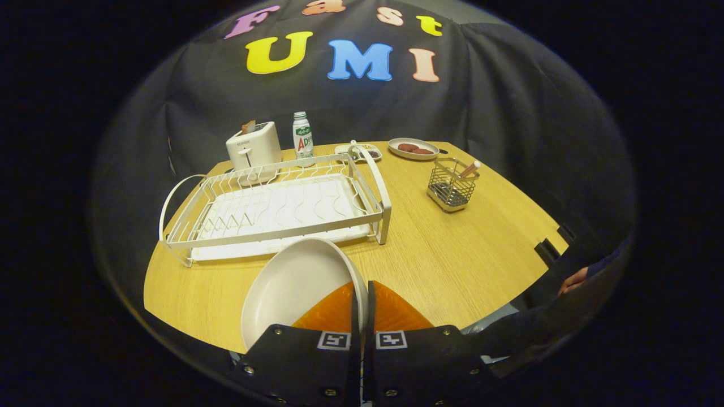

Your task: Take the plate from the dish rack, then take the spoon from the basket and place it into the plate.

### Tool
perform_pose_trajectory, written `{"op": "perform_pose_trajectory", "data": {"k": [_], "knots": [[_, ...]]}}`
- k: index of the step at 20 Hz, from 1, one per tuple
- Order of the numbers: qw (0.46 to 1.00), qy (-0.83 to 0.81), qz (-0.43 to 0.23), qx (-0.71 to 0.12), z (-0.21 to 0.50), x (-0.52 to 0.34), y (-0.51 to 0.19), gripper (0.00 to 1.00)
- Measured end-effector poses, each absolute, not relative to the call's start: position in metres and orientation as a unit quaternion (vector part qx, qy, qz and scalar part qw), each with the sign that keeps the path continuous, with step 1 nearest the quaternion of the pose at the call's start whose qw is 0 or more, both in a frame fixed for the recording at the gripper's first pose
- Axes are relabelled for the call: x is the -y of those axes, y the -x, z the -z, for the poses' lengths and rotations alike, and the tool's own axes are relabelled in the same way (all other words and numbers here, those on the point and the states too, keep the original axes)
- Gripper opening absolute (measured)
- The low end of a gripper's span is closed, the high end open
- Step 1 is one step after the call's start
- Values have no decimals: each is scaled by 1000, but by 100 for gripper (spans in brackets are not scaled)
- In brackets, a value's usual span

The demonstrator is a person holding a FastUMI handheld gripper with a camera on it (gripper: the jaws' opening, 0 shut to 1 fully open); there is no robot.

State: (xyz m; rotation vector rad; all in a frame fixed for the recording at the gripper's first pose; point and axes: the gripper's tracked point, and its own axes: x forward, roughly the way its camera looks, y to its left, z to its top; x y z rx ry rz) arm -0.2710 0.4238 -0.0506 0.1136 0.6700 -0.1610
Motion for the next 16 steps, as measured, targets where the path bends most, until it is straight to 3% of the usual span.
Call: {"op": "perform_pose_trajectory", "data": {"k": [10, 16], "knots": [[934, -71, 72, -342, 89, -418, 254, 2], [941, -32, 76, -328, 69, -407, 253, 7]]}}
